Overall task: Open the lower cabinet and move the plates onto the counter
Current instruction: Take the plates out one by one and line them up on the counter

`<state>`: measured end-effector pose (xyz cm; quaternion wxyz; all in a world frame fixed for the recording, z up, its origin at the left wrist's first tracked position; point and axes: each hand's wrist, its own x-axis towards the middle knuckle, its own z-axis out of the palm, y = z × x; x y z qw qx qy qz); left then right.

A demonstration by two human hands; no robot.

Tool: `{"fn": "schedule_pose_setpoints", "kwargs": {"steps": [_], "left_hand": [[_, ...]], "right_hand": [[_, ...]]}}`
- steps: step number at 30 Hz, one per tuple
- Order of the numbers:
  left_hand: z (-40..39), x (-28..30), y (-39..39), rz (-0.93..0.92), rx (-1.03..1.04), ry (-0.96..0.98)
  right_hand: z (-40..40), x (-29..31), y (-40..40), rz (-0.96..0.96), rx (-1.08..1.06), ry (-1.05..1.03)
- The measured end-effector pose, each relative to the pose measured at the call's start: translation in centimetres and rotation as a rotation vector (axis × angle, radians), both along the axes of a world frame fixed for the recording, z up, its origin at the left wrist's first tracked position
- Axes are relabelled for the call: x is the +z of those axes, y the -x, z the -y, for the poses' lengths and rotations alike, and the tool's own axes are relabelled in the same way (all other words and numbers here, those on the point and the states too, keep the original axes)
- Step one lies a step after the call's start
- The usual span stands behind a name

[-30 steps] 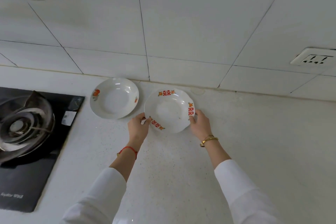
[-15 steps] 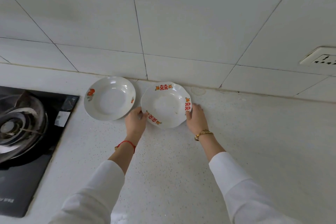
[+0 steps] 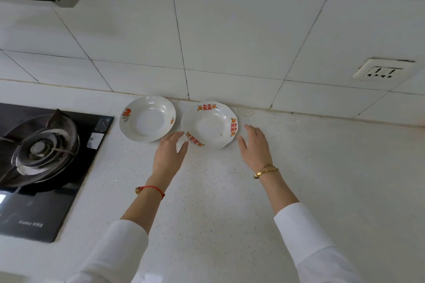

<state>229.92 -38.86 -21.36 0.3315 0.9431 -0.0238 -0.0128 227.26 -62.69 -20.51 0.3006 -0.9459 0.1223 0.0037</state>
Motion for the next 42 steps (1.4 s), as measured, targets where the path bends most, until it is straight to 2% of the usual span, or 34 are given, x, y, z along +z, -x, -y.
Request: {"fn": "schedule_pose_setpoints", "kwargs": {"steps": [7, 20, 27, 42], "left_hand": [[-1.1, 4.0, 6.4, 0.180, -0.076, -0.088], [-3.7, 8.6, 18.5, 0.326, -0.161, -0.077], [-7.1, 8.8, 25.6, 0.347, -0.217, -0.043], [-14.4, 8.3, 43.1, 0.263, -0.343, 0.001]], "right_hand": [[-0.1, 3.1, 7.0, 0.085, 0.053, 0.011], [-1.9, 7.2, 20.1, 0.217, 0.040, 0.000], [-5.3, 7.6, 28.4, 0.250, -0.016, 0.007], [-13.0, 6.7, 49.2, 0.198, -0.139, -0.023]]}}
